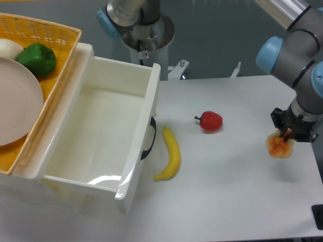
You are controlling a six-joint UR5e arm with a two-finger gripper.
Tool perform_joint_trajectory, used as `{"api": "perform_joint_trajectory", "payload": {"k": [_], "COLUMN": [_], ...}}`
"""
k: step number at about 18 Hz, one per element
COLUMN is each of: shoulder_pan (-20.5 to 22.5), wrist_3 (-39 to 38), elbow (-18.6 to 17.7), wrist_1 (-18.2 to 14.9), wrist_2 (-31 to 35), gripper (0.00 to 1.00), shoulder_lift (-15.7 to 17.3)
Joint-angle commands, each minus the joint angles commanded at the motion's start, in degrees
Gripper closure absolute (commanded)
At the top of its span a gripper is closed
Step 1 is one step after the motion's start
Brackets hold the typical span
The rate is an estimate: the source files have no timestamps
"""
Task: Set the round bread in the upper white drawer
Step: 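Lift the held round bread roll upward with the gripper, then carry the bread roll over the red apple into the open white drawer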
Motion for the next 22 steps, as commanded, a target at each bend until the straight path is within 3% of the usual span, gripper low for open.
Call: {"api": "perform_joint_trajectory", "payload": {"k": [4,7,9,13,22], "shoulder_pan": [-0.3,-1.4,-2.4,-3.7,-8.3], "wrist_3": [-1.1,-3.9,-6.1,-12.0,-20.7], "elbow": [-0.4,-0.8,-2.8,-7.3,-12.0], "wrist_1": [-2.5,-6.5,-7.8,-7.7,-7.4], "wrist_2": [0.4,-0.3,-2.3,-8.5,-21.0], "gripper": [1.0,1.0,1.0,1.0,1.0], "shoulder_lift": [4.0,8.3,11.5,17.0,23.9]}}
